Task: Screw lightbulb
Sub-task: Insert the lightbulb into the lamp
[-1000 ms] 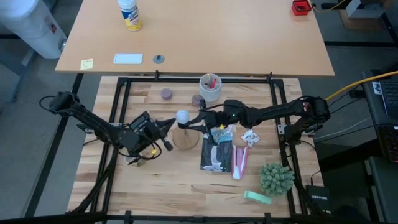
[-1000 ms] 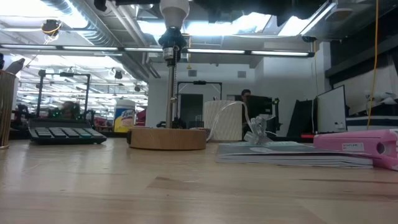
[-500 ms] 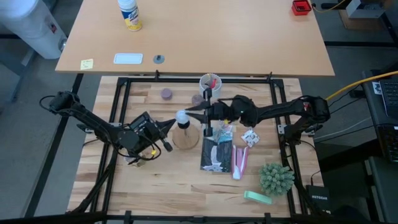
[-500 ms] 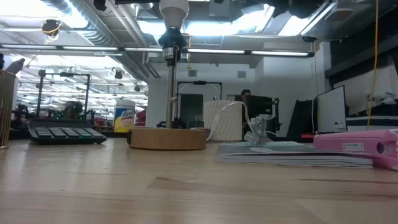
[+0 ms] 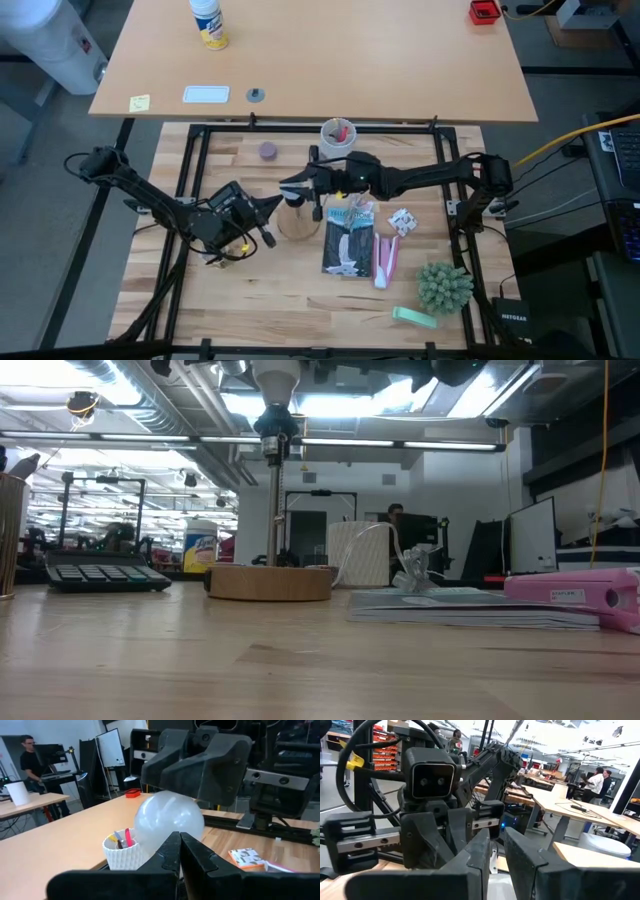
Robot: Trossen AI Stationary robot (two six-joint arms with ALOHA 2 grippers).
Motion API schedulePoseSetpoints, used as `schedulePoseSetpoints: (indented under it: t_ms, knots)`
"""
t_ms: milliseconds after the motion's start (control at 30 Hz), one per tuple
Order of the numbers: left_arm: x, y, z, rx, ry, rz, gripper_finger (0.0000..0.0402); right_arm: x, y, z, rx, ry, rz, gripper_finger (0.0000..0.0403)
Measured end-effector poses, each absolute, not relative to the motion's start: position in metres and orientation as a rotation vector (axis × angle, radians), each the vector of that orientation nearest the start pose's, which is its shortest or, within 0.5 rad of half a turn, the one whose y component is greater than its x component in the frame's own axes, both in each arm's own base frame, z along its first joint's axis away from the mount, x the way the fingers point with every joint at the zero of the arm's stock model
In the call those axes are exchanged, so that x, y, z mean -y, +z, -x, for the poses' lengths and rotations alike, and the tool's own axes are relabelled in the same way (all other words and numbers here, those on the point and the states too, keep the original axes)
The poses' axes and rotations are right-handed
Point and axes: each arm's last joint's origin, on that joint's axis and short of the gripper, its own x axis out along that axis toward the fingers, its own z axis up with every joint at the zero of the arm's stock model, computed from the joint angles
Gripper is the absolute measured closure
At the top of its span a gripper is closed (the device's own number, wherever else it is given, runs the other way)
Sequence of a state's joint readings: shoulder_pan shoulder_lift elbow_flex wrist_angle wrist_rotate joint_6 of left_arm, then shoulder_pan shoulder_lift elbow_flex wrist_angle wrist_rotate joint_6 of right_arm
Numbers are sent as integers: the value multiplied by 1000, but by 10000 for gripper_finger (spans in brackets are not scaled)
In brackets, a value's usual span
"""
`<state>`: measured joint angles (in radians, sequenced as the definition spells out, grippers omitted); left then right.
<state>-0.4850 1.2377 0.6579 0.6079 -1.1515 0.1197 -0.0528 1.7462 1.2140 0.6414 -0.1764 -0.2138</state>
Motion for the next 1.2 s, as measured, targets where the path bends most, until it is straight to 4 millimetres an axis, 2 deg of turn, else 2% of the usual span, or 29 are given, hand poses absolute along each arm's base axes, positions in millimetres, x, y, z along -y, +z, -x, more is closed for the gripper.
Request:
schedulePoseSetpoints:
  t_ms: [267,600,933,1200]
  knots:
    - [94,269,-234,-31,666,-96,400,16,301,-403,118,112,226,341]
    - [94,269,-234,-30,666,-93,400,16,317,-392,125,111,230,341]
    - [94,269,-235,-29,662,-92,400,18,313,-391,57,20,274,341]
    - [94,269,-235,-29,661,-92,400,18,317,-385,9,25,271,341]
